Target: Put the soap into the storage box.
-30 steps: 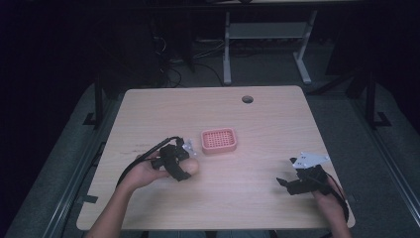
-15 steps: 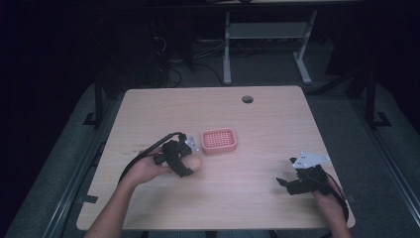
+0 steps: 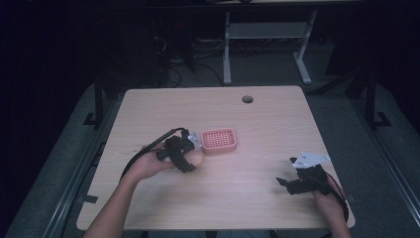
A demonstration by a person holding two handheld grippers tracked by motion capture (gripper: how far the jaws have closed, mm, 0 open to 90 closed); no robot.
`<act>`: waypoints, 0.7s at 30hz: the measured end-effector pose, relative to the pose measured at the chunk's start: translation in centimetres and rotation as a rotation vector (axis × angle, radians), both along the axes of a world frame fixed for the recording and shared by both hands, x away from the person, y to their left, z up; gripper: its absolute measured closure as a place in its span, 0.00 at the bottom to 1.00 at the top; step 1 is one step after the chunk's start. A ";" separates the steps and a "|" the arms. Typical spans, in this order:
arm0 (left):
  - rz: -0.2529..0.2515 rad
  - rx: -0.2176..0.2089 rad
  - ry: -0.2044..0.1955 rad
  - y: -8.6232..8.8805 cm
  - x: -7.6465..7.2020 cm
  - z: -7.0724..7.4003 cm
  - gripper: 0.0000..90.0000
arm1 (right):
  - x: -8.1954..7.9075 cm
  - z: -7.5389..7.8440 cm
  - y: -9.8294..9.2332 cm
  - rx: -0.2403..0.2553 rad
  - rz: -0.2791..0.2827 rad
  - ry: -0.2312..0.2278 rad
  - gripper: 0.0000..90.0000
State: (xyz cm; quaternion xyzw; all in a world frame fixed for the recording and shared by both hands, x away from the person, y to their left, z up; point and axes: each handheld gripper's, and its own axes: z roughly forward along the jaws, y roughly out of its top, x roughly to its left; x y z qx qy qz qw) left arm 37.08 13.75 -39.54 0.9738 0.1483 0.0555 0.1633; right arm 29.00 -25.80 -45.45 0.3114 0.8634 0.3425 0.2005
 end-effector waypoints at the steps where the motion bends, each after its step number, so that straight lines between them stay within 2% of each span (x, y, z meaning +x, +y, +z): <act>1: 0.001 -0.003 -0.001 -0.1 0.1 0.1 0.36 | 0.0 0.0 0.0 -0.002 0.001 -0.001 0.16; 21: -0.016 0.003 -0.006 -1.6 1.5 0.9 0.36 | 0.0 0.0 0.0 0.006 -0.002 0.002 0.16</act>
